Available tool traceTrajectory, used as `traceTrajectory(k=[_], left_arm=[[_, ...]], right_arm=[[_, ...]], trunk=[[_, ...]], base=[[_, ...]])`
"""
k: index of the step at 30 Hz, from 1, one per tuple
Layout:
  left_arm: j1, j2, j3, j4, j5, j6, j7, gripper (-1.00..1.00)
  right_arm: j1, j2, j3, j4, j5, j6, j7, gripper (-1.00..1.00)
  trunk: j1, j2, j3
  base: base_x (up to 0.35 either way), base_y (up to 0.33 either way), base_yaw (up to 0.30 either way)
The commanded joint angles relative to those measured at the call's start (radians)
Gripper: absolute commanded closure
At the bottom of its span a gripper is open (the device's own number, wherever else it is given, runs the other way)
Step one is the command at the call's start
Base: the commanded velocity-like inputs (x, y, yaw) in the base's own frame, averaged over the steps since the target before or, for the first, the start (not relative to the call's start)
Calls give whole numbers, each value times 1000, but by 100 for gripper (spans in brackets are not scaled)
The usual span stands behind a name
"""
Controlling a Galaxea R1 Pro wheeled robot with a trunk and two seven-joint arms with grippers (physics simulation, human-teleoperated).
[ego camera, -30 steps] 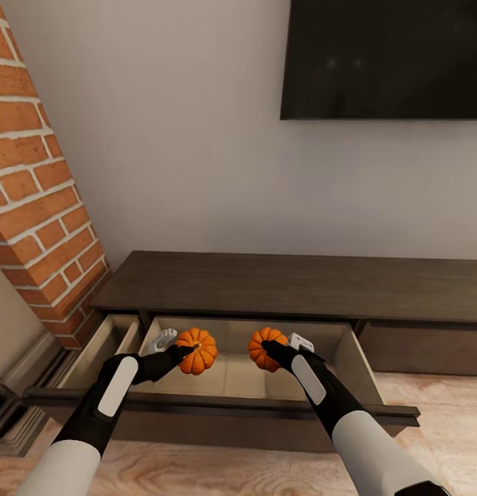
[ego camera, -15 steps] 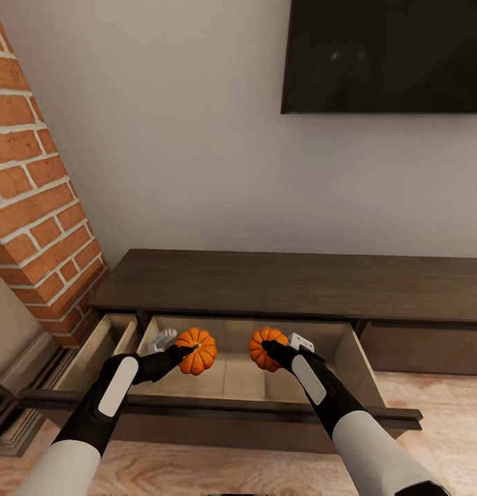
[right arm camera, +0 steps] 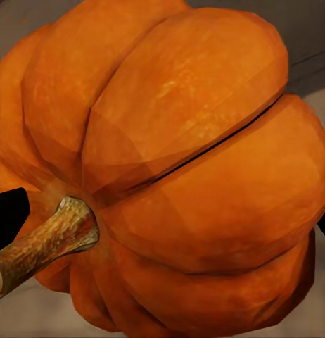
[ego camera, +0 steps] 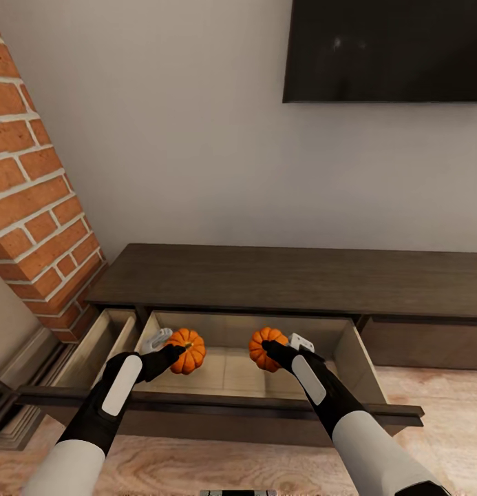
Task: Place each of the two pumpkins and all three candles from the living room inside a cabinet in the living room (use any cabinet), then make sure every cabinet is closed, and position the cauldron so it is next to a table in the living room.
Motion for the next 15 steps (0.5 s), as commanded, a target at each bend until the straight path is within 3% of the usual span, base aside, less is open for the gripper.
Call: traceTrajectory(k=[1,15], left_arm=[[0,0,0,-2,11,3,10,100],[0,0,-1,-4,12,1,11,100]], right_arm=[[-1,-1,4,-2,-10,1,-10,100],[-1,-1,2,-1,-12,2,-11,100]], trunk=[[0,-1,-5],[6,-4,-59]], base=[[0,0,0],[0,0,0]])
